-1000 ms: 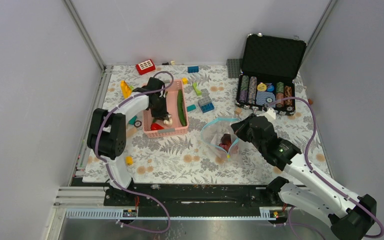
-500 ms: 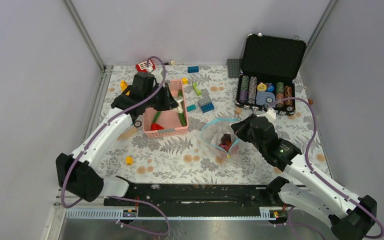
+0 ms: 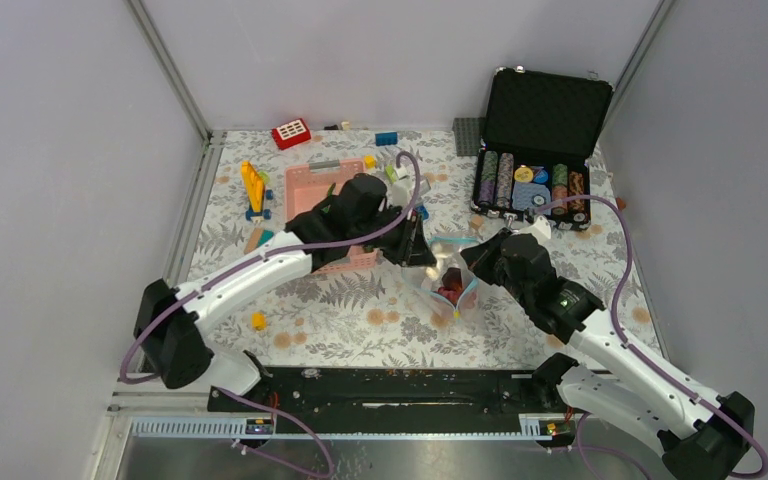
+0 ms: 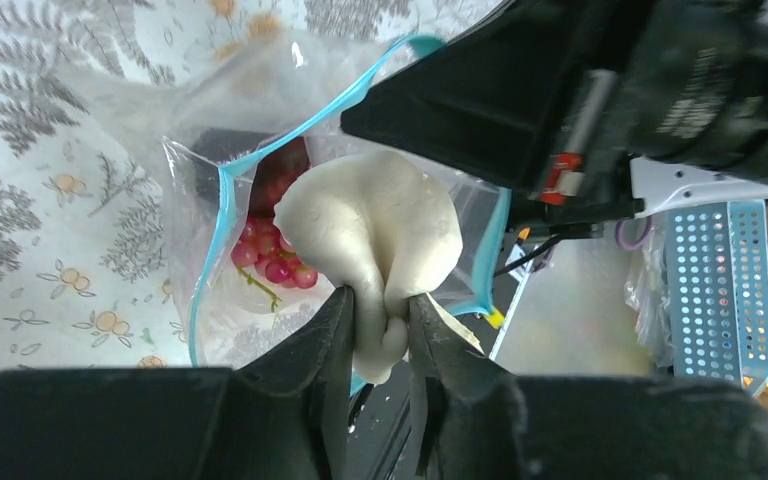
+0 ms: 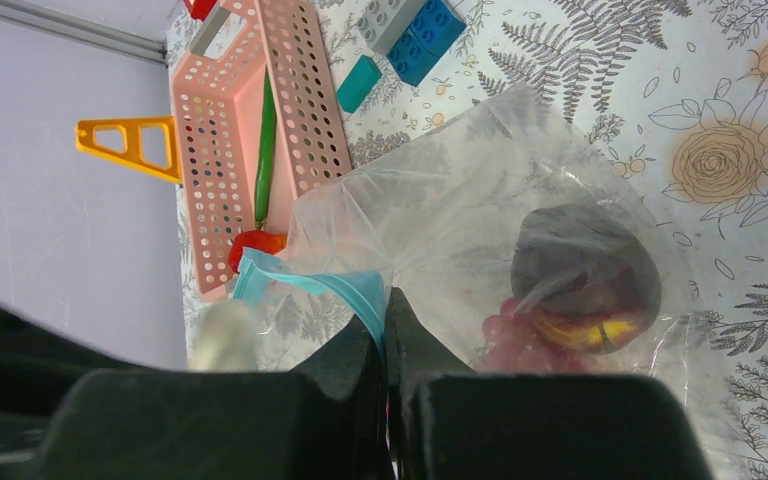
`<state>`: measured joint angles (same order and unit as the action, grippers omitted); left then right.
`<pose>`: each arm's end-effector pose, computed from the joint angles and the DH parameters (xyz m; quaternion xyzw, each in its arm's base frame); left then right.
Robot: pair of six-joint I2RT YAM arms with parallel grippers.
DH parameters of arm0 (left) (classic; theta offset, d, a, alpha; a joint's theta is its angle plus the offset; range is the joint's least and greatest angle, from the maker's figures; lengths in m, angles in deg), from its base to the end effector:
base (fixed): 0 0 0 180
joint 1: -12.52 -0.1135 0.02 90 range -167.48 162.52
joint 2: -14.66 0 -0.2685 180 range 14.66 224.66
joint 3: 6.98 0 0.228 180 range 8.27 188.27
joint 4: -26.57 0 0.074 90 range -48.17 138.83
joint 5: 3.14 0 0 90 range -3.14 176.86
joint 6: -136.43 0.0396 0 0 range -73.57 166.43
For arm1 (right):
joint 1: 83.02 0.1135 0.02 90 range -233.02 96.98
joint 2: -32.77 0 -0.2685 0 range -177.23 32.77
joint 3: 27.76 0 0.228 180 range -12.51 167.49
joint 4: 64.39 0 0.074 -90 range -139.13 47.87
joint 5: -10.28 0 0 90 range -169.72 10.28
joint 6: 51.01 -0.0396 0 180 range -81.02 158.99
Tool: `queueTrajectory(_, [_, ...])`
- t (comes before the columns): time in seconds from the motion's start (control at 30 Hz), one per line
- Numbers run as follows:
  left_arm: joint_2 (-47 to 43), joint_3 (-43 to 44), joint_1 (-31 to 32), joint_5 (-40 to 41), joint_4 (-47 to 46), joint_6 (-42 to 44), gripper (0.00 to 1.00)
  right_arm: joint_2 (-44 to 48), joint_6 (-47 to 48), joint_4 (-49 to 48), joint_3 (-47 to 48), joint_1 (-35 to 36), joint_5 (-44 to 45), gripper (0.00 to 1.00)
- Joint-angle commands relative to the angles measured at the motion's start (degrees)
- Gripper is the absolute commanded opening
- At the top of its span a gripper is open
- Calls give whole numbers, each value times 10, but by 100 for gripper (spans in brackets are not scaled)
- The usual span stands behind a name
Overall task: Place the food in the zip-top bag and seal the zipper
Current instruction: Place the fake vegetable in the zipper food storage bag.
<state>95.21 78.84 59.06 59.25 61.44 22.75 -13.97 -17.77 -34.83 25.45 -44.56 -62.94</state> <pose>0.1915 -0.2288 0.3454 0.2840 0.7989 -0.4497 0.2810 0.1367 0.0940 0.2908 0.2107 0.8021 0.3207 0.4576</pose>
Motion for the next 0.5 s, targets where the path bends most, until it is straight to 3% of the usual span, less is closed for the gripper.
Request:
queueTrajectory(0.0, [29,28,15,-20,-7,14,28,12,6,-18,-2,-5,-5,0])
queueTrajectory(0.03, [32,28,17,-17,-3,17,38,13,7,-18,-3,-5,-5,0])
queueTrajectory(0.1, [31,28,20,-7,-2,17,82,15,7,-18,-4,-4,-3,0])
queueTrajectory(0.13, [30,29,21,-7,-1,16,97,16,4,-18,-7,-4,-4,0])
queueTrajectory(0.47, [-20,25,22,48,18,28,99,23,1,-25,-18,-5,-3,0])
